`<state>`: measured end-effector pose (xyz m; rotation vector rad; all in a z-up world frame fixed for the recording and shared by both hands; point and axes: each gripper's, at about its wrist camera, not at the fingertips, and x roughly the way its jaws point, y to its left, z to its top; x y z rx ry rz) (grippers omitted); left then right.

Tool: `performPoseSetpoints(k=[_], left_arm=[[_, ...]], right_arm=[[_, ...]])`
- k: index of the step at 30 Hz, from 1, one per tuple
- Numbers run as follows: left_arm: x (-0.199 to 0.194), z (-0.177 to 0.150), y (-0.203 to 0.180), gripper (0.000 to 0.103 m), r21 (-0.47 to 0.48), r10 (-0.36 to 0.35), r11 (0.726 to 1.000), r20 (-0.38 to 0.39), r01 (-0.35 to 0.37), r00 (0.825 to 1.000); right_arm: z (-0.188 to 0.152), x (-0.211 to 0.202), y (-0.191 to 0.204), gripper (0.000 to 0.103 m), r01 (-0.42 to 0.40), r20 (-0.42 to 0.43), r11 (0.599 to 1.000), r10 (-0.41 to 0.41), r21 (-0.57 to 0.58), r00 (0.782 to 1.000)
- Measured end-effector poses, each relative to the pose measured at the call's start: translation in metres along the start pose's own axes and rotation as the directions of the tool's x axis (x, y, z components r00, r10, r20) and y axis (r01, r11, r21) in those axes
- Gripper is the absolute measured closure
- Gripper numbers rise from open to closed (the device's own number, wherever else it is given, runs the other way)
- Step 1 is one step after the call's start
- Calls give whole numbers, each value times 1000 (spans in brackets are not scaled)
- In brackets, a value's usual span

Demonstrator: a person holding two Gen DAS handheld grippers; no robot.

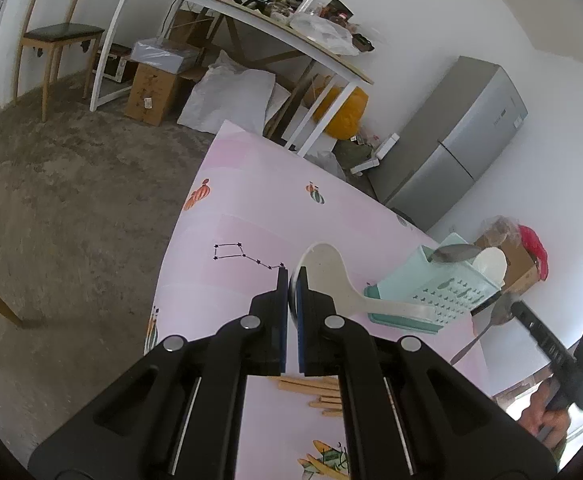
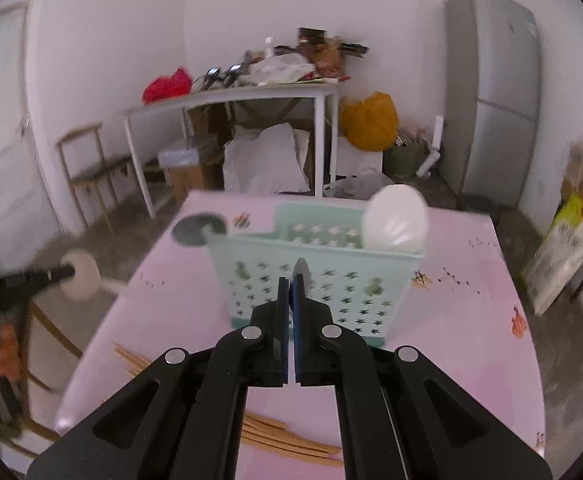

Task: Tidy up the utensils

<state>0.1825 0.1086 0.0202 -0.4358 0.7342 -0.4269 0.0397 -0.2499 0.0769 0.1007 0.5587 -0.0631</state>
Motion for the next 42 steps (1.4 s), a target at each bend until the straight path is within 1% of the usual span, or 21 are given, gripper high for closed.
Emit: performPoseSetpoints(k=[3,5,9,11,14,16,18,22,23,24,25,26,27,29,30,33,35,40,42], left_arm=[[-8,0,-8,101,31,-7,999,5,7,1000],[-17,3,-17,101,56,-27,998,11,27,1000],[-41,13,-48,101,129,-106,987,42,100,993],[-53,22,-69,101,189,-146,973,66,132,987],[-63,37,-100,101,271,-185,951,99,152,978],[-66,47,-119,101,325,-196,935,131,144,972],[-66,57,-139,101,388,-192,914,160,117,968],[-54,65,-177,101,527,-159,849,198,31,967],[-47,65,-188,101,569,-135,822,207,-7,969],[-44,65,-196,101,593,-121,805,215,-31,969],[-38,64,-203,101,622,-103,781,222,-60,970],[-28,62,-212,101,656,-69,747,231,-103,970],[-21,59,-217,101,680,-44,720,243,-138,969],[-11,58,-229,101,712,-18,679,259,-178,966],[-4,55,-234,101,733,0,649,265,-202,964],[10,51,-246,101,765,37,595,284,-249,958],[19,46,-254,101,784,69,548,307,-293,949],[28,40,-263,101,807,107,470,350,-357,931],[33,37,-265,101,818,125,443,348,-366,929]], right_arm=[[5,-4,-20,101,-6,14,998,6,57,1000],[9,-6,-31,101,-17,25,996,15,92,1000],[13,-13,-46,101,-37,55,990,30,136,998],[16,-19,-50,101,-44,75,989,33,143,997],[22,-28,-52,101,-60,110,987,43,151,993],[26,-35,-55,101,-66,137,986,45,151,990],[30,-40,-57,101,-71,158,986,46,151,986],[35,-48,-61,101,-81,192,985,50,156,980],[36,-51,-62,101,-83,201,984,50,156,978],[37,-53,-64,101,-84,209,984,50,155,977],[38,-55,-65,101,-85,216,984,50,155,975],[38,-56,-65,101,-85,221,984,50,155,974],[39,-58,-66,101,-85,226,984,48,155,973],[39,-58,-71,101,-86,230,983,47,161,972],[39,-59,-73,101,-87,231,983,47,164,972],[37,-58,-79,101,-88,229,980,45,178,972],[35,-59,-81,101,-89,229,979,46,184,972],[33,-60,-86,101,-91,230,977,46,192,972],[33,-59,-86,101,-94,228,976,48,197,972]])
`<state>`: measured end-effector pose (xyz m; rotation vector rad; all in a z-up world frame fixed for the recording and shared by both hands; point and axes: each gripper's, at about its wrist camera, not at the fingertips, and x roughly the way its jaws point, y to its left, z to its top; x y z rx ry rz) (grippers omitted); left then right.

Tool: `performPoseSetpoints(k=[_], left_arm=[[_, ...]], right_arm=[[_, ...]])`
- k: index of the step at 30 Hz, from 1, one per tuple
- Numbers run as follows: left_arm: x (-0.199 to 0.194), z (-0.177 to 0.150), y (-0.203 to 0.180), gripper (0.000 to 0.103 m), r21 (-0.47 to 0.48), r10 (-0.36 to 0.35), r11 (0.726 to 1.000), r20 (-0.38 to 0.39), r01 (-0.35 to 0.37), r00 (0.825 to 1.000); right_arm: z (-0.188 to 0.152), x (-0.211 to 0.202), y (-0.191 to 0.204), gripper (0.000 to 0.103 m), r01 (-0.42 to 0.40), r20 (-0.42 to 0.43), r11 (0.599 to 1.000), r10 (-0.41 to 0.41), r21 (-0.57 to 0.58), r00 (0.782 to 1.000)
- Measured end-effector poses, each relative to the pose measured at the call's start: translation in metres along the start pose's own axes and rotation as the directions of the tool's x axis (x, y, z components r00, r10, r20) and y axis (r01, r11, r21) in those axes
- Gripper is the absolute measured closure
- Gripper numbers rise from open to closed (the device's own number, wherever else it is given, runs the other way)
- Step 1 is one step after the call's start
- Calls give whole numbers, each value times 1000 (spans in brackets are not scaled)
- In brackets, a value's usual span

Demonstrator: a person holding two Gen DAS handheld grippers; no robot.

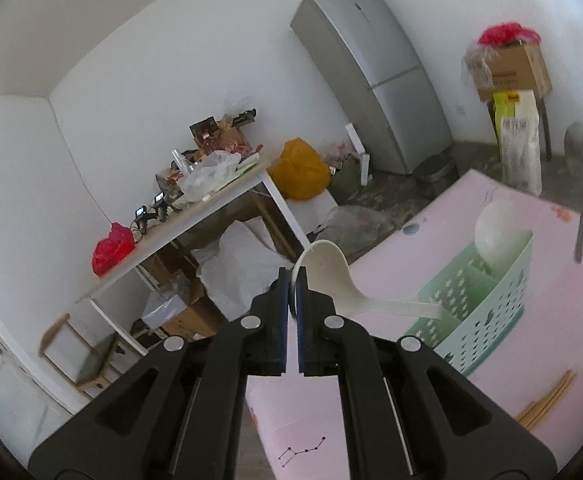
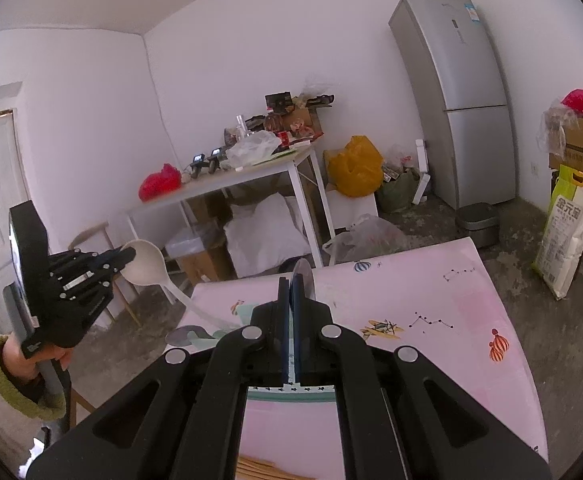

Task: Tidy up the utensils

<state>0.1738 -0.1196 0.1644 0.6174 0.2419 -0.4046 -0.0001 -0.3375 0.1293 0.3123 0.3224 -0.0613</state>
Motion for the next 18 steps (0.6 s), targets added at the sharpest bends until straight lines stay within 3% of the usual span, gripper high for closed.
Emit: performPoseSetpoints(k=[5,10,12,15,18], left_arm=[[19,0,-11,101,61,6,998,-61,-2,998],[33,-3,-12,96,-27,-131,991,-112,129,985],[33,-4,-5,92,-109,-213,973,-92,202,973],[31,-7,13,71,-257,-299,925,-35,281,953],[29,-14,31,68,-376,-357,863,20,338,934]], right_arm=[[-4,0,3,101,-6,-7,1000,6,4,1000],[-5,2,4,101,-13,-17,1000,13,12,1000],[-6,3,5,101,-16,-20,1000,17,11,1000],[-4,3,6,101,-30,-21,999,30,14,999],[0,4,7,101,-55,-20,998,56,23,998]])
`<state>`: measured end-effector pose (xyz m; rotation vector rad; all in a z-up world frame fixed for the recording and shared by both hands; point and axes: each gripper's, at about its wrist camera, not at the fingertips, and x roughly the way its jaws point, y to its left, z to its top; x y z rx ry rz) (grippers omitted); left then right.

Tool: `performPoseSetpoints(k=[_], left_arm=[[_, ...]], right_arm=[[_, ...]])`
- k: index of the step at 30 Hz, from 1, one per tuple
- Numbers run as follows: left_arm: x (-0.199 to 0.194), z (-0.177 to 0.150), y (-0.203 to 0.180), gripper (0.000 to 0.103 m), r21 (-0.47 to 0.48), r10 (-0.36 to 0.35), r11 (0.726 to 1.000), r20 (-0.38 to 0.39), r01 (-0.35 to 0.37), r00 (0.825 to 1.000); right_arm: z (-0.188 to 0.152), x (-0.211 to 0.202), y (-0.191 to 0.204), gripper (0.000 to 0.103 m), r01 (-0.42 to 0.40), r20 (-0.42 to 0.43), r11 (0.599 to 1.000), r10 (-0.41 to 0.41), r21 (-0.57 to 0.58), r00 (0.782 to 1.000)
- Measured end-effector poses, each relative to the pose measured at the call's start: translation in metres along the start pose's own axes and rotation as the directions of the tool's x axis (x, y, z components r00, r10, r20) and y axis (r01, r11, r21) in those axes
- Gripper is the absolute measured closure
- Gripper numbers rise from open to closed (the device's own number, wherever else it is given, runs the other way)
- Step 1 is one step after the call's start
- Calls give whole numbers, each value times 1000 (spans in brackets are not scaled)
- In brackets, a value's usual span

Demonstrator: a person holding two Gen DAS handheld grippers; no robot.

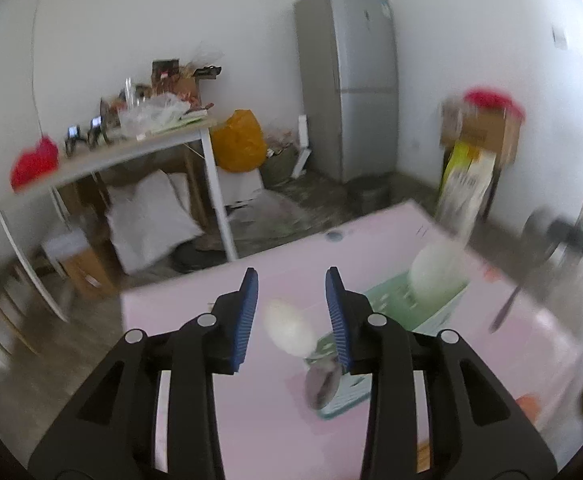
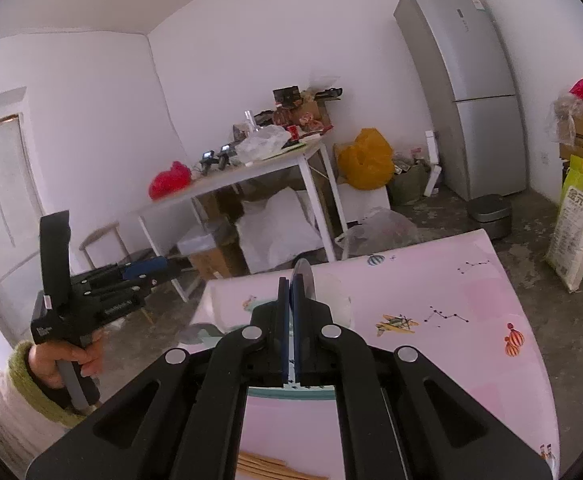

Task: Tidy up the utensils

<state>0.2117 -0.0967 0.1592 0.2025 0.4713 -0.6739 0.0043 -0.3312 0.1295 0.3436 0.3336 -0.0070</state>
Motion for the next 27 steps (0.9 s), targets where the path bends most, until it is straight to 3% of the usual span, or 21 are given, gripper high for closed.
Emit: performPoseSetpoints(k=[7,10,18,27], left_arm=[[-26,-28,36,56,-200,-39,979,48,47,998],[-34,-53,45,52,-235,-18,972,21,22,1000],[-45,-122,68,51,-340,0,940,-96,-33,995],[-60,-155,74,51,-356,44,930,-144,-94,989]], right_arm=[[28,2,-1,101,-125,33,992,124,31,992],[48,7,2,101,-183,58,983,181,30,982],[82,42,4,101,-287,56,957,285,33,957],[56,108,-7,101,-255,-61,965,258,62,964]])
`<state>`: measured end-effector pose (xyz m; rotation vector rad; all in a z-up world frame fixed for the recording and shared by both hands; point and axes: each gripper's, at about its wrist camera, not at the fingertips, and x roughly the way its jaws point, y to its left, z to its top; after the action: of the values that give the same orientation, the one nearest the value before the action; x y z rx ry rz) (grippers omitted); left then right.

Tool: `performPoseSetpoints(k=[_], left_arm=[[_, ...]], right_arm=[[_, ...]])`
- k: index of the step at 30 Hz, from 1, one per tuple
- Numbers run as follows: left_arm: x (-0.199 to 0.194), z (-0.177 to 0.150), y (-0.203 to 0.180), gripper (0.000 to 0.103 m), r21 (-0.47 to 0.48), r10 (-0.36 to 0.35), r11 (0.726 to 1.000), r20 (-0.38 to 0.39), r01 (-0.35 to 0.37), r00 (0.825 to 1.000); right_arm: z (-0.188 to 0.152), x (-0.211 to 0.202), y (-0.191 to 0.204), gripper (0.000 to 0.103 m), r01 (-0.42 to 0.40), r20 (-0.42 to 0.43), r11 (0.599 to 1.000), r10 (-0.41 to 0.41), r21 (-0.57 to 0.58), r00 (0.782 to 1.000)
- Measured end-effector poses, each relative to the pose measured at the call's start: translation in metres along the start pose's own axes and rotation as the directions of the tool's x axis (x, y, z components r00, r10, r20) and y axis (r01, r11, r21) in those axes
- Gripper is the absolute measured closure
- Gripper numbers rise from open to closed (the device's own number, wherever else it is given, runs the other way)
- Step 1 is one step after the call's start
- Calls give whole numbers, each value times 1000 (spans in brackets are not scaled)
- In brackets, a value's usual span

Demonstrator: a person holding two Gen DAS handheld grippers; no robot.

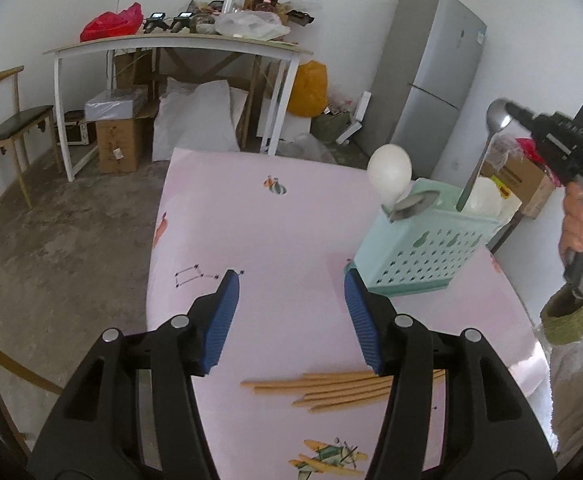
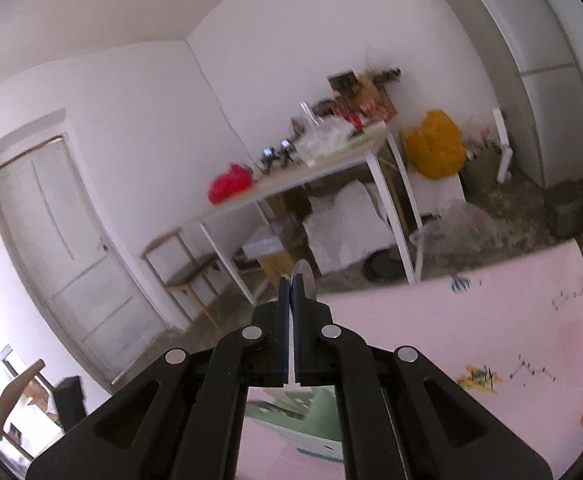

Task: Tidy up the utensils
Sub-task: 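Drop the metal spoon into the green holder with the right gripper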

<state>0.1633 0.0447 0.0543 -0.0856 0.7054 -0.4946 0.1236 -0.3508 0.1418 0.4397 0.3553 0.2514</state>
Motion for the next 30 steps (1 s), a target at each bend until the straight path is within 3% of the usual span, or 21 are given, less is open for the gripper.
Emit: performPoseSetpoints(k=[7,9,11,13,17,21,26,30], left_arm=[[4,-6,4,50,-12,7,1000,-17,-7,1000],[6,-6,4,49,-16,6,1000,-23,-6,1000],[9,-7,2,49,-18,5,1000,-29,-6,1000],[11,-7,0,49,-18,4,1000,-32,-5,999],[13,-9,-2,49,-8,14,1000,-33,-15,999],[20,-11,-6,49,13,32,999,-51,-32,998],[43,-20,-20,54,80,21,997,-119,-11,993],[67,-27,-35,71,165,29,986,-174,0,984]], right_arm=[[-35,14,-19,100,50,-98,999,-48,17,994],[-35,8,-16,99,80,-95,997,-81,-12,992],[-32,-2,-13,85,103,-77,994,-105,-32,991],[-28,-14,-12,79,117,-44,993,-118,-31,992],[-26,-46,-6,77,124,13,992,-123,-19,992],[-48,-71,4,74,123,-3,992,-123,-9,992],[-114,-66,14,73,96,-191,994,-85,49,978],[-189,-34,21,73,144,-419,986,-95,89,903]])
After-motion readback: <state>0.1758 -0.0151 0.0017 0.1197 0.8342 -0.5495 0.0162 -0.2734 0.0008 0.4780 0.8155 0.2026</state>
